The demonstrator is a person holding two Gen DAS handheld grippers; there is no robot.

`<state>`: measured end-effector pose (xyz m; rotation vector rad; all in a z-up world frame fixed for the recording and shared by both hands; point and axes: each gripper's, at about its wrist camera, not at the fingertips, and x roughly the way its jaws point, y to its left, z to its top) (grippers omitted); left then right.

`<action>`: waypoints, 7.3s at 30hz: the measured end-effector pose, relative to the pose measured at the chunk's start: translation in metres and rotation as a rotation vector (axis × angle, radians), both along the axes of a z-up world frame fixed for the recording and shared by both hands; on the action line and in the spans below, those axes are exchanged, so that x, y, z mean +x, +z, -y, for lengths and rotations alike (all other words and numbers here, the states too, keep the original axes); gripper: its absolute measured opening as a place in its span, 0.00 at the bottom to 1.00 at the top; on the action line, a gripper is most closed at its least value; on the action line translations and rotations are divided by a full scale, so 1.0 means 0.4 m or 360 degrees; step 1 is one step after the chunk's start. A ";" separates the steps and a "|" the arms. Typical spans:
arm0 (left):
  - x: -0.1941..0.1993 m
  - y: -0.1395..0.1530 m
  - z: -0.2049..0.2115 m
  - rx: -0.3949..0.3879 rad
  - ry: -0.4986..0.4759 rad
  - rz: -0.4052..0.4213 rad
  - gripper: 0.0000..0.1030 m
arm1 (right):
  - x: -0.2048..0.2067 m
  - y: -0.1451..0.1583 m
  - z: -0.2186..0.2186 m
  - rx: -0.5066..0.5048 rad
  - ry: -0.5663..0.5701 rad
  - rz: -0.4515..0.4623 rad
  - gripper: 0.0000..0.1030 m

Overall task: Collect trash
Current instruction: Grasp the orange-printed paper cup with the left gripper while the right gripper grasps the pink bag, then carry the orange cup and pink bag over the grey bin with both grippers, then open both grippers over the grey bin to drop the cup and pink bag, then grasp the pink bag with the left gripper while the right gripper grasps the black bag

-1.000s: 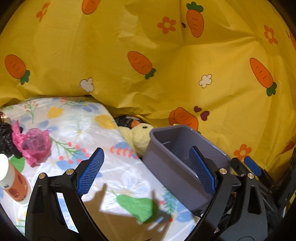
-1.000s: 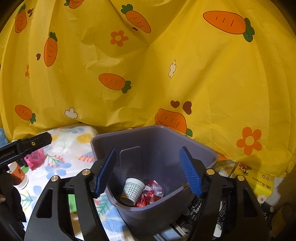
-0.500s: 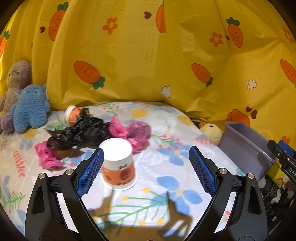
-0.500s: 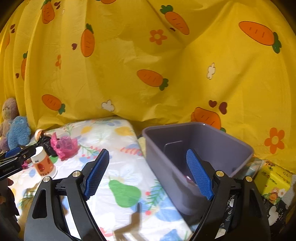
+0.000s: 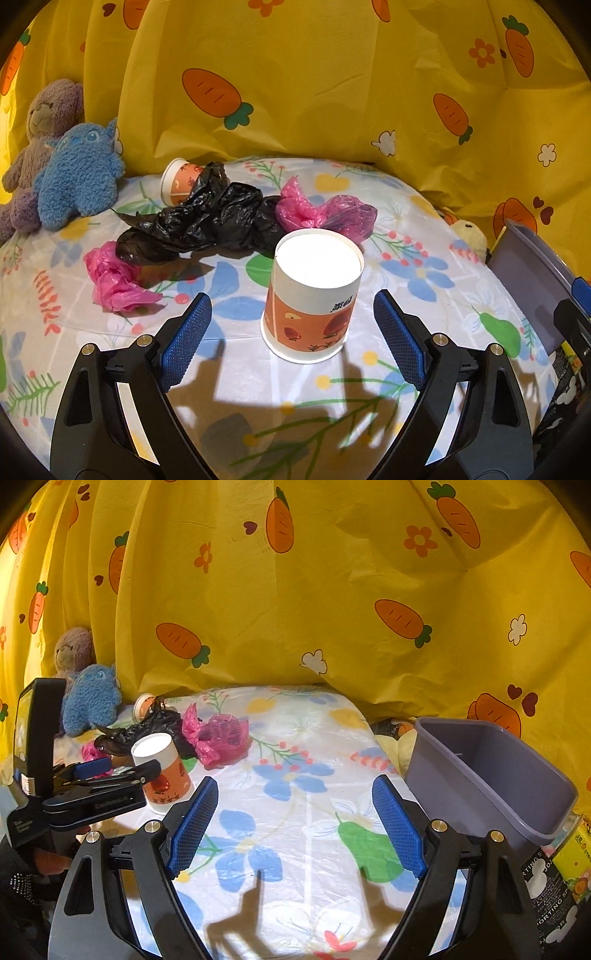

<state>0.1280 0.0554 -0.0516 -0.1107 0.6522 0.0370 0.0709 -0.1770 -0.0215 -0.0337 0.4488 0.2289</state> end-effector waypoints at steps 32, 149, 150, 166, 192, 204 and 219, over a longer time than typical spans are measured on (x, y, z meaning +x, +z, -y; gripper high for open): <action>0.003 0.067 -0.215 -0.0005 0.0328 0.0135 0.54 | 0.367 -0.045 -0.277 -0.0088 0.0207 -0.0303 0.63; 0.086 0.214 0.700 -0.0331 -0.1003 0.0347 0.54 | 0.045 0.051 0.493 -0.0046 -0.0712 -0.0051 0.03; 0.089 0.210 0.705 -0.0329 -0.1001 0.0339 0.54 | 0.048 0.049 0.496 -0.0043 -0.0715 -0.0058 0.03; 0.129 0.167 0.736 -0.0374 -0.1029 0.0238 0.56 | 0.068 0.023 0.523 0.0012 -0.0721 -0.0102 0.04; 0.034 0.188 0.514 -0.0255 -0.0632 0.0395 0.89 | 0.025 0.022 0.516 0.0077 -0.0779 0.0003 0.74; -0.055 0.170 0.184 0.0003 -0.0149 0.0358 0.90 | 0.008 0.044 0.386 0.0176 -0.0540 0.0064 0.78; -0.132 0.089 -0.261 0.0151 0.0441 0.0174 0.90 | 0.084 0.030 -0.045 0.0127 0.0121 -0.0083 0.78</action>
